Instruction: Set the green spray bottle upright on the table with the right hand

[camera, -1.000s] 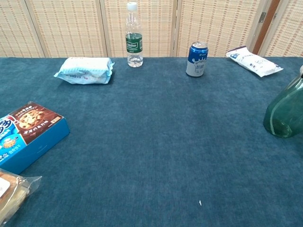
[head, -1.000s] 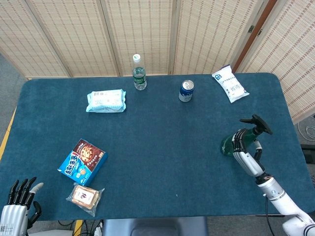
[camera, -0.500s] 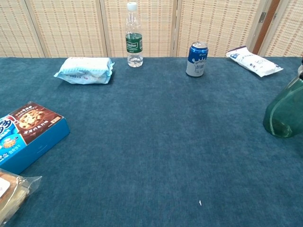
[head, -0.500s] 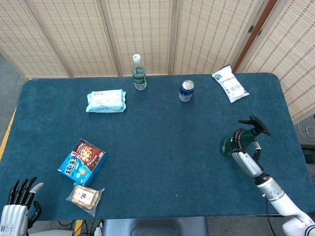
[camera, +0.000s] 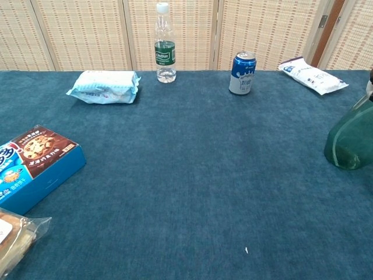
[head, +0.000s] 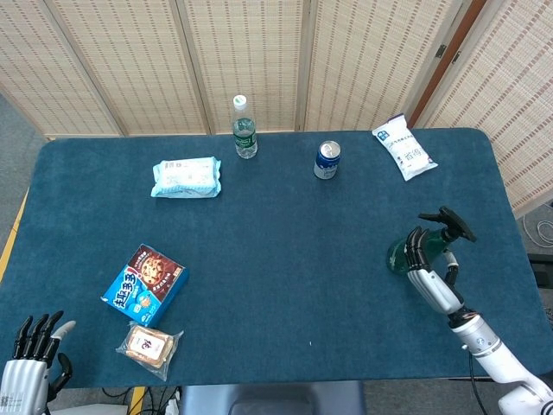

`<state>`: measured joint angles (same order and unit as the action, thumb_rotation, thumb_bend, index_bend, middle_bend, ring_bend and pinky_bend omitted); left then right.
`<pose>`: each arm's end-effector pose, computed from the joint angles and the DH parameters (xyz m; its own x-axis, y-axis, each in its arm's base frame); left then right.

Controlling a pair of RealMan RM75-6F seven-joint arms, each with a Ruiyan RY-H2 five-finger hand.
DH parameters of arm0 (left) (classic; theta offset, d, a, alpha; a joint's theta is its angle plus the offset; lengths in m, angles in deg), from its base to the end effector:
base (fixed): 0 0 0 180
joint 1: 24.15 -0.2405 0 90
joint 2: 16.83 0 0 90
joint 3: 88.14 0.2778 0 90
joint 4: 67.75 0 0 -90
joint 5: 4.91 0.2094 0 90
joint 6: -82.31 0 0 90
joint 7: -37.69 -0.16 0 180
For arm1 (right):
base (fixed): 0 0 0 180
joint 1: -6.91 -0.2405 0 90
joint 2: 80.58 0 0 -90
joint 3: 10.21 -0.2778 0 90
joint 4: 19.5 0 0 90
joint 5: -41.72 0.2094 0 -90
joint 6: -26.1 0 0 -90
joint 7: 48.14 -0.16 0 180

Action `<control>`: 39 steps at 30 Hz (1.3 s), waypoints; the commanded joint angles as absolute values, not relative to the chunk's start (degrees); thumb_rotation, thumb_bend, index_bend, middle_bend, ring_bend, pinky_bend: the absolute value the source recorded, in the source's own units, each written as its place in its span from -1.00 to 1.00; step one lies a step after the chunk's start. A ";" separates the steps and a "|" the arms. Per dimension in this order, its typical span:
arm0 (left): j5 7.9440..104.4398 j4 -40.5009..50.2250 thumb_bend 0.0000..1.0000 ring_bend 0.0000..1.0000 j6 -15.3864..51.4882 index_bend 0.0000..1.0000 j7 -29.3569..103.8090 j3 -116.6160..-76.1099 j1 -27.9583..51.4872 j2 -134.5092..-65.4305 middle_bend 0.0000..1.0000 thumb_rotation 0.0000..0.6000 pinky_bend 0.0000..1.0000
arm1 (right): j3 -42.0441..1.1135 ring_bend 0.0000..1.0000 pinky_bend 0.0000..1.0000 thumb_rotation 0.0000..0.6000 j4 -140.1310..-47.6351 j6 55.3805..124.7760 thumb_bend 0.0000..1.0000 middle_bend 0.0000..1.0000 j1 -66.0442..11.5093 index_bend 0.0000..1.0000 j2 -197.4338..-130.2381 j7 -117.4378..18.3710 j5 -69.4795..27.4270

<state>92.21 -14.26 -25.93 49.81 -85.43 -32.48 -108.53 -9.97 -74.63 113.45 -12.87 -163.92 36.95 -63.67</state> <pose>-0.3701 0.0914 0.0837 0.3581 -0.1852 0.9151 0.9237 -0.0726 -0.3762 -0.3132 -0.2755 0.0817 0.6420 0.5100 -0.5725 0.5953 0.1389 0.7914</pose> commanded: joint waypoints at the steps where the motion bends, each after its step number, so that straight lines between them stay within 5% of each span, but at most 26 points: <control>1: 92.39 -14.25 0.48 -0.79 -26.03 -0.57 49.48 -85.40 -32.39 -108.61 -0.71 1.00 -1.00 | -10.16 -0.56 -0.47 1.00 -75.39 113.54 -0.60 -0.42 -12.66 -0.42 -163.42 37.22 -63.87; 39: 92.67 -13.75 0.48 -0.79 -27.43 -0.57 50.37 -85.47 -32.55 -108.46 -0.71 1.00 -1.00 | -11.53 -0.66 -0.58 1.00 -88.56 110.04 -0.63 -0.55 -11.55 -0.64 -158.70 45.41 -67.79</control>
